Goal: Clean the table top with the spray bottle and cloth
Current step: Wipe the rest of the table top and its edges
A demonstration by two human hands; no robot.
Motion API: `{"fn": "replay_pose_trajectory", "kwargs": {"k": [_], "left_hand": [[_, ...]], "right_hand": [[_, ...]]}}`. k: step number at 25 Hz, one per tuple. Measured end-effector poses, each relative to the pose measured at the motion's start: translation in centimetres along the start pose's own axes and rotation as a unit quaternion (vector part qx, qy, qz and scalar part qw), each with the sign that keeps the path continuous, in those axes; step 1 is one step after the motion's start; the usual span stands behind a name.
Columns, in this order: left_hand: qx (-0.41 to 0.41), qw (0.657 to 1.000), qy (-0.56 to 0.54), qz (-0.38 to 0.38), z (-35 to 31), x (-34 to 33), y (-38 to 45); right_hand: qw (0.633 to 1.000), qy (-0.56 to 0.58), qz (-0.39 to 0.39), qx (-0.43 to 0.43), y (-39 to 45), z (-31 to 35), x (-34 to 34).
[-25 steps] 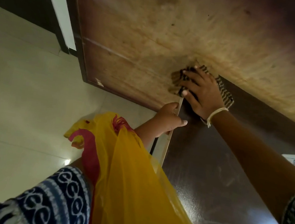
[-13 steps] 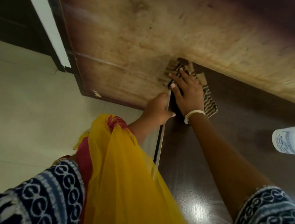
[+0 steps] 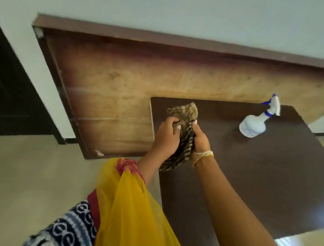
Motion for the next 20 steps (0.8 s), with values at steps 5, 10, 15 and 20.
{"fn": "replay_pose_trajectory", "kwargs": {"k": [5, 10, 15, 20], "left_hand": [[-0.056, 0.996, -0.060, 0.022, -11.7, -2.1, -3.5], [-0.031, 0.978, -0.192, 0.074, -17.8, -7.1, -7.4], [0.022, 0.962, -0.193, 0.192, -23.5, -14.3, -11.8], [-0.004, 0.964, -0.144, 0.222, -28.5, -20.7, -13.7]], "right_hand": [[0.987, 0.134, 0.023, 0.087, -8.1, 10.6, -0.3], [0.991, 0.078, -0.017, 0.103, -15.7, 18.4, 4.0], [0.990, 0.091, -0.051, 0.097, -21.8, 24.6, 11.9], [0.995, 0.058, -0.046, 0.064, -24.5, 30.1, 19.5]]}}
Point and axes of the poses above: each hand's wrist, its own y-axis towards the middle knuckle, its own x-axis out of the back of the hand, z = x × y, the point moved 4 cm from there along y, towards the middle knuckle, and after that the axes turned 8 degrees about y, right-handed, at the moved point
